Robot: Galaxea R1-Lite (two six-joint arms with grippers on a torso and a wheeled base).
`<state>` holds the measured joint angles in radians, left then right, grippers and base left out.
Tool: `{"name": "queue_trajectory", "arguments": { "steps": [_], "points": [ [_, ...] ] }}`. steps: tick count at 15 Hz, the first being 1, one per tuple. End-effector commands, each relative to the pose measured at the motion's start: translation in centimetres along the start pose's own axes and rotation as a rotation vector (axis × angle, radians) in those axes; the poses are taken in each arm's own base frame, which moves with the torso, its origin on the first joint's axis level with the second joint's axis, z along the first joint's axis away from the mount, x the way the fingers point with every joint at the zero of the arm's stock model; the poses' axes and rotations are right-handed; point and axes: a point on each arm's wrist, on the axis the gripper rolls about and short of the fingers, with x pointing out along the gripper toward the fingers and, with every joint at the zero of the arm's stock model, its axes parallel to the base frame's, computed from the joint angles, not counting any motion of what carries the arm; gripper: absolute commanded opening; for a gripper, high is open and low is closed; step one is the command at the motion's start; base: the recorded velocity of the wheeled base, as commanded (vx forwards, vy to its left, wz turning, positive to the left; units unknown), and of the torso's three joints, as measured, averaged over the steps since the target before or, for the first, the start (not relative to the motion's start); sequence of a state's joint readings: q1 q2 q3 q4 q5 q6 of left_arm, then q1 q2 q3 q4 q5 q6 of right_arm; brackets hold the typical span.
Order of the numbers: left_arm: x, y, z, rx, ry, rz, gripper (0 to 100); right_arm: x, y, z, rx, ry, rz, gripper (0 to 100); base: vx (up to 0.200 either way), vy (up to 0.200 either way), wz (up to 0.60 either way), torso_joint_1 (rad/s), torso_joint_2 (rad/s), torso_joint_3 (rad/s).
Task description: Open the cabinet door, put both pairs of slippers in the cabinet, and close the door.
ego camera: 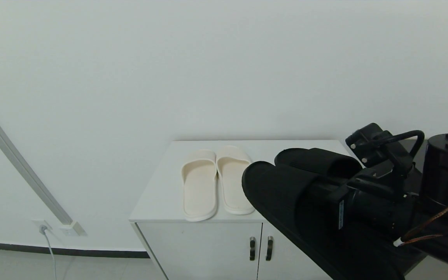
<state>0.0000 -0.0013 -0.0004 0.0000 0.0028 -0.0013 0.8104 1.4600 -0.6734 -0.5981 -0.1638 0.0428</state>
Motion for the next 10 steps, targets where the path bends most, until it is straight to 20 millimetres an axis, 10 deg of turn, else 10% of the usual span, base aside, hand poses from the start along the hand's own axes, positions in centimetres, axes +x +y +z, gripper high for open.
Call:
{"name": "queue_trajectory", "arguments": {
  "steps": [1,10],
  "points": [
    [0.01,0.0,-0.01,0.0,0.002,0.0,0,-0.04,0.06,-0.02,0.001,0.0,0.002,0,0.0,0.0,0.0,0.0,0.0,0.0],
    [0.0,0.0,0.03,-0.002,0.0,0.0,0,0.36,0.48,-0.62,-0.006,0.026,0.016,0,-0.2,0.0,0.0,-0.001,0.0,0.004]
  ]
}}
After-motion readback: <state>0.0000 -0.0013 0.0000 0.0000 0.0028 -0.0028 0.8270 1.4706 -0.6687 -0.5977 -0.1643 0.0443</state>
